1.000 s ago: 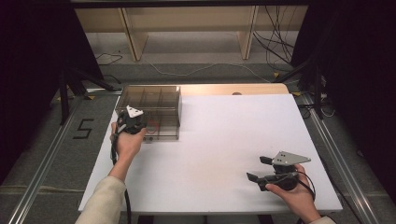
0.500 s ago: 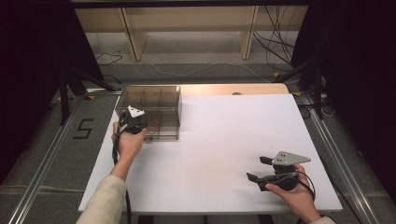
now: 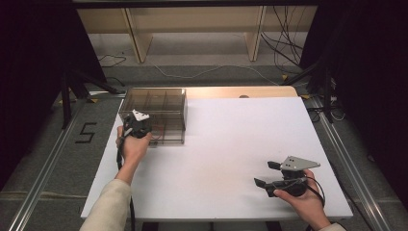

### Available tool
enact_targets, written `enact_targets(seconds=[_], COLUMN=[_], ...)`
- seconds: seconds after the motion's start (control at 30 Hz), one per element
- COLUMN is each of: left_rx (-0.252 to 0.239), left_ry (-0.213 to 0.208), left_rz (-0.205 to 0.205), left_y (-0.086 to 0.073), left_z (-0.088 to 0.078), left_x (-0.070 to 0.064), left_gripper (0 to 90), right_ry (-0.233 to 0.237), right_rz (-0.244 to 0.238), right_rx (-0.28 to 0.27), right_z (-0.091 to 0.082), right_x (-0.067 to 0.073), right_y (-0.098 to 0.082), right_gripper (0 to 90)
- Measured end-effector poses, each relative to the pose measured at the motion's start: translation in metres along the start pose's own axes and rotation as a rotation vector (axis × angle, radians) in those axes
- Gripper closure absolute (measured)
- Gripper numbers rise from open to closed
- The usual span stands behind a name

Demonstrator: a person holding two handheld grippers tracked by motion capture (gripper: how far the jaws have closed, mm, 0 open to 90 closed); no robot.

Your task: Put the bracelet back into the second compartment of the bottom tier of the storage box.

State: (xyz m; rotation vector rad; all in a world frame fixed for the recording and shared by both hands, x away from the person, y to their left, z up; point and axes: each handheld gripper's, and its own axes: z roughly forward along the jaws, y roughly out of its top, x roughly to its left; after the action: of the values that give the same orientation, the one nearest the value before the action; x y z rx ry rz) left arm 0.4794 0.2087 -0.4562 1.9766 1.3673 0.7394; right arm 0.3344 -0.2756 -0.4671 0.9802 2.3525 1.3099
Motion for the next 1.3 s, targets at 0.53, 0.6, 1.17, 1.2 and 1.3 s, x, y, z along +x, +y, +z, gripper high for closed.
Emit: enact_targets(seconds=[0.53,0.6,1.17,1.2,1.3], left_rx=[0.019,0.022,0.041,0.042,0.045], left_ry=[0.003,0.004,0.014,0.014,0.015], left_rz=[0.005,0.007,0.027,0.027,0.031], left_y=[-0.003,-0.003,-0.005,-0.005,-0.005], left_z=[0.007,0.008,0.015,0.015,0.016], left_x=[0.0,-0.001,-0.002,-0.002,-0.002], left_gripper=[89.7,89.7,89.6,89.6,89.5], right_ry=[0.002,0.002,0.0,0.001,0.003], right_rz=[0.0,0.0,-0.002,-0.002,-0.002], right_rx=[-0.003,-0.004,0.003,0.003,0.0], right_z=[0.0,0.0,0.0,0.0,0.0], right_x=[0.0,0.0,0.0,0.0,0.0], right_y=[0.0,0.0,0.0,0.0,0.0], right_gripper=[16.3,16.3,16.3,16.3,16.3])
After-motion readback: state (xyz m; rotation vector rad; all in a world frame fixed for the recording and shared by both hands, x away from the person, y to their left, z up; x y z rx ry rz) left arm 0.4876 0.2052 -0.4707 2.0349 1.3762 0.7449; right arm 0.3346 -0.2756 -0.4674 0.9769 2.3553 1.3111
